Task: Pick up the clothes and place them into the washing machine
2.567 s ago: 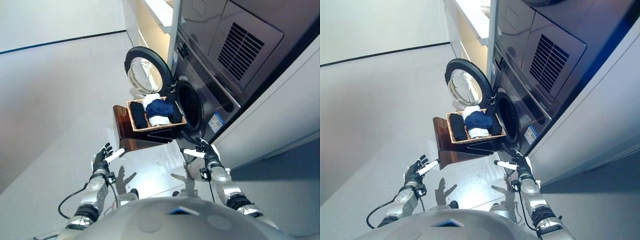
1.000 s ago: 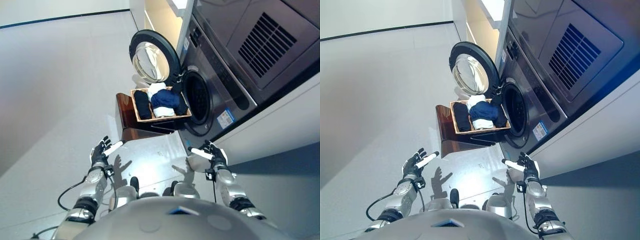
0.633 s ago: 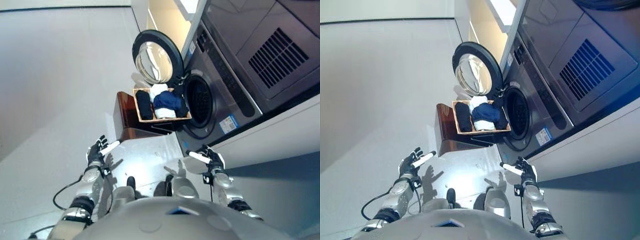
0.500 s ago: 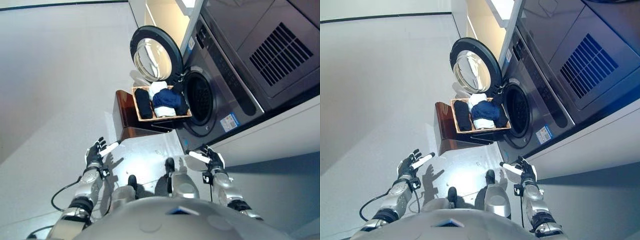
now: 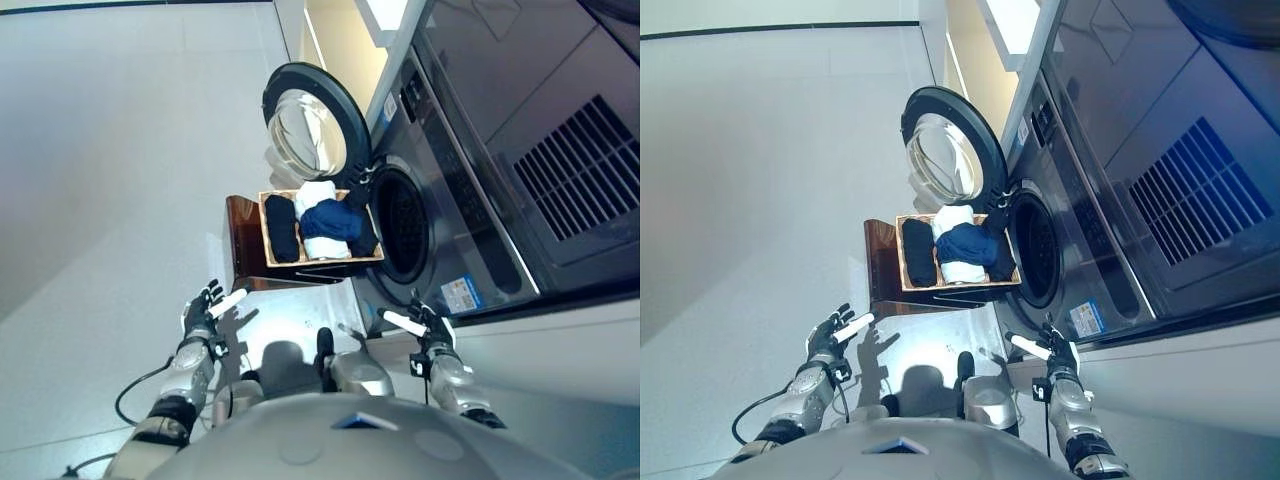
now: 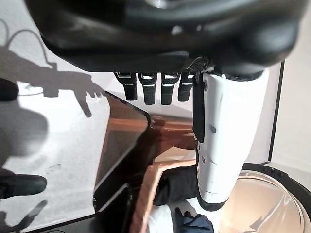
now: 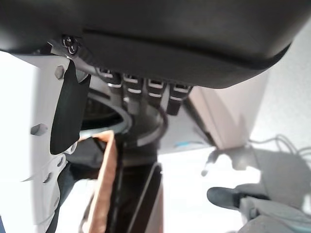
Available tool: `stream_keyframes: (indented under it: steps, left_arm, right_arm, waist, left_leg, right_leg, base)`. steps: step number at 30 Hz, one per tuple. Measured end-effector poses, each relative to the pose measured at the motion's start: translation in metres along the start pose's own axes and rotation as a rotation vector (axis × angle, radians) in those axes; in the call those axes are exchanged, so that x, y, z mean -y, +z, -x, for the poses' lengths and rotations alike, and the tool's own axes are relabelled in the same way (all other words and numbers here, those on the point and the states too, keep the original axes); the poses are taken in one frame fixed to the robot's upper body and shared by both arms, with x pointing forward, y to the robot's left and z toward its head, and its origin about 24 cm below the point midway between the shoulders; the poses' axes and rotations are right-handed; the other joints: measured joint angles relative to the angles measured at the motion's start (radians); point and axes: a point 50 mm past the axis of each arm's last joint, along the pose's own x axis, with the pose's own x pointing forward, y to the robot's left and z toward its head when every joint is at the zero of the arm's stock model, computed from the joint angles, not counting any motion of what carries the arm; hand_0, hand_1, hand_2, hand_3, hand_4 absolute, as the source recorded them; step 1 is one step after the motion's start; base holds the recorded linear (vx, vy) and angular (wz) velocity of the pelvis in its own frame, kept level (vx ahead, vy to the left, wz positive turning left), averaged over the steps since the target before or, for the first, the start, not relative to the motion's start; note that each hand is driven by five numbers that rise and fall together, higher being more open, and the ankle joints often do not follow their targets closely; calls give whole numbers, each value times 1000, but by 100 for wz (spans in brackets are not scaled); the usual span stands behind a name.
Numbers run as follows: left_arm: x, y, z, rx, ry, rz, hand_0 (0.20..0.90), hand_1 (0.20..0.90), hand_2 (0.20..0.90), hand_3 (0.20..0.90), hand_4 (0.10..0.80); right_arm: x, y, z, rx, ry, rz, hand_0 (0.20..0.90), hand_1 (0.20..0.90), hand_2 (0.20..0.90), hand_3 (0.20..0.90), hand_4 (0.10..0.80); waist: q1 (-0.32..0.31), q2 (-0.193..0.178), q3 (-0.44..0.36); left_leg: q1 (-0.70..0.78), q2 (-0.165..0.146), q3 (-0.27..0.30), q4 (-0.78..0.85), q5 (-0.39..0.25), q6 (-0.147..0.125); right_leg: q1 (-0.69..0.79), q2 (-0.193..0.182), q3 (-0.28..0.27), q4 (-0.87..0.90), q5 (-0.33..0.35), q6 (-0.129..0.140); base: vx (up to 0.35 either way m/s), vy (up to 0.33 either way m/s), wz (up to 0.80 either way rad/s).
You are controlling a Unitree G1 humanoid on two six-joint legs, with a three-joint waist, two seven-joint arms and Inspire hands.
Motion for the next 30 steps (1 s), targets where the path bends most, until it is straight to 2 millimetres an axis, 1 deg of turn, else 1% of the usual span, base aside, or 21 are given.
stream_keyframes:
  steps: [2, 8, 11, 13, 15, 16, 17, 18, 20, 21, 22, 23, 24, 25, 26, 27, 28, 30]
  left_arm:
    - [2, 1, -1, 2, -5, 2, 900, 900, 900, 900, 800]
    - [16, 9, -4, 21, -38, -9, 900, 900, 900, 900, 800]
    - [20, 10, -4, 24, -53, -15, 900, 900, 900, 900, 800]
    - [21, 10, -4, 24, -54, -14, 900, 900, 900, 900, 800]
    - [20, 9, -4, 19, -52, -15, 900, 900, 900, 900, 800]
    - [20, 10, -5, 21, -50, -16, 900, 900, 900, 900, 800]
    - [18, 8, -5, 12, -43, -18, 900, 900, 900, 900, 800]
    - [18, 5, -5, -1, -39, -19, 900, 900, 900, 900, 800]
    - [18, 3, -4, -12, -37, -2, 900, 900, 900, 900, 800]
    - [21, 5, -5, -5, -44, 1, 900, 900, 900, 900, 800]
    - [24, 9, -6, 5, -53, 4, 900, 900, 900, 900, 800]
    - [25, 8, -6, 4, -56, 4, 900, 900, 900, 900, 800]
    - [26, 8, -6, 5, -57, 5, 900, 900, 900, 900, 800]
    - [25, 8, -6, 3, -54, 7, 900, 900, 900, 900, 800]
    - [25, 9, -7, 3, -51, 5, 900, 900, 900, 900, 800]
    - [29, 17, -9, 23, -60, 5, 900, 900, 900, 900, 800]
    - [32, 19, -10, 28, -65, 4, 900, 900, 900, 900, 800]
    - [35, 19, -10, 29, -78, -3, 900, 900, 900, 900, 800]
  right_arm:
    - [0, 0, 0, 1, -1, 1, 900, 900, 900, 900, 800]
    - [1, 13, -5, 38, 0, 15, 900, 900, 900, 900, 800]
    - [-2, 12, -4, 35, 16, 33, 900, 900, 900, 900, 800]
    - [-7, 9, -3, 27, 37, 50, 900, 900, 900, 900, 800]
    - [-11, 5, -2, 15, 53, 59, 900, 900, 900, 900, 800]
    - [-15, 4, -2, 9, 60, 52, 900, 900, 900, 900, 800]
    - [-18, 2, -2, 3, 72, 48, 900, 900, 900, 900, 800]
    - [-19, 1, -1, 2, 82, 48, 900, 900, 900, 900, 800]
    - [-23, -1, 0, 0, 93, 43, 900, 900, 900, 900, 800]
    - [-26, -1, 0, -2, 97, 39, 900, 900, 900, 900, 800]
    - [-27, -1, 0, -1, 97, 37, 900, 900, 900, 900, 800]
    - [-28, 0, -1, 2, 101, 37, 900, 900, 900, 900, 800]
    - [-29, 2, -1, 8, 103, 37, 900, 900, 900, 900, 800]
    - [-32, 7, -3, 20, 109, 38, 900, 900, 900, 900, 800]
    - [-34, 10, -4, 27, 107, 40, 900, 900, 900, 900, 800]
    - [-33, 17, -7, 46, 96, 37, 900, 900, 900, 900, 800]
    - [-31, 20, -8, 53, 82, 31, 900, 900, 900, 900, 800]
    - [-21, 25, -11, 60, 33, 31, 900, 900, 900, 900, 800]
  waist:
    - [-16, 9, -19]
    - [-24, 47, -47]
    - [-25, 52, -49]
    - [-22, 52, -50]
    - [-17, 47, -50]
    - [-15, 33, -41]
    - [1, 21, -38]
    - [13, 18, -36]
    - [15, 10, -25]
    - [23, 4, -16]
    - [22, -10, -2]
    - [42, -14, 0]
    - [45, -23, 4]
    - [47, -29, 12]
    - [42, -34, 19]
    - [45, -48, 53]
    - [42, -50, 69]
    - [45, -30, 92]
  left_leg:
    - [2, 12, -12, -19, 3, -5]
    - [-6, 40, -16, -25, -1, -20]
    - [-9, 52, -11, -16, -4, -31]
    - [-15, 61, -11, 1, -10, -46]
    - [-41, 66, -9, 52, -17, -61]
    - [-69, 58, -8, 119, -28, -77]
    - [-100, 47, -7, 195, -31, -82]
    - [-120, 45, -2, 249, -32, -88]
    - [-174, 45, 4, 350, -23, -101]
    - [-206, 42, 20, 406, -11, -106]
    - [-238, 37, 41, 450, 5, -89]
    - [-269, 40, 49, 473, 15, -76]
    - [-272, 35, 64, 446, 1, -53]
    - [-283, 30, 67, 415, 1, -48]
    - [-293, 24, 67, 396, 1, -50]
    - [-271, 13, 64, 266, 7, -47]
    - [-263, 17, 49, 188, 16, -54]
    - [-245, 23, 35, 86, 28, -56]
  right_leg:
    - [-1, 7, -18, 1, -11, -7]
    - [-8, 32, -26, 3, -33, -15]
    - [-8, 47, -25, 8, -43, -20]
    - [-18, 64, -17, 26, -57, -33]
    - [-24, 76, -11, 44, -71, -47]
    - [-29, 74, 10, 54, -77, -56]
    - [-28, 70, 23, 64, -81, -62]
    - [-26, 67, 35, 68, -84, -68]
    - [-11, 64, 34, 72, -88, -79]
    - [-8, 61, 36, 72, -92, -98]
    - [-15, 55, 40, 76, -89, -109]
    - [-26, 53, 49, 97, -94, -117]
    - [-53, 47, 50, 108, -98, -121]
    - [-63, 40, 57, 123, -98, -122]
    - [-69, 36, 64, 118, -99, -122]
    - [-71, 25, 71, 115, -96, -118]
    - [-72, 30, 100, 109, -80, -106]
    - [-72, 46, 135, 103, -69, -87]
  base:
    - [104, -116, 22]
    - [92, -107, 5]
    - [75, -100, -1]
    - [116, -136, 2]
    - [68, -96, 14]
    - [58, -89, 6]
    - [55, -72, -10]
    - [39, -57, -7]
    - [22, -16, 23]
    - [18, 15, 43]
    - [35, 28, 26]
    - [82, 80, 6]
    - [113, 100, -10]
    - [154, 150, 6]
    - [174, 140, 17]
    - [205, 166, 33]
    - [219, 173, 34]
    - [282, 256, 10]
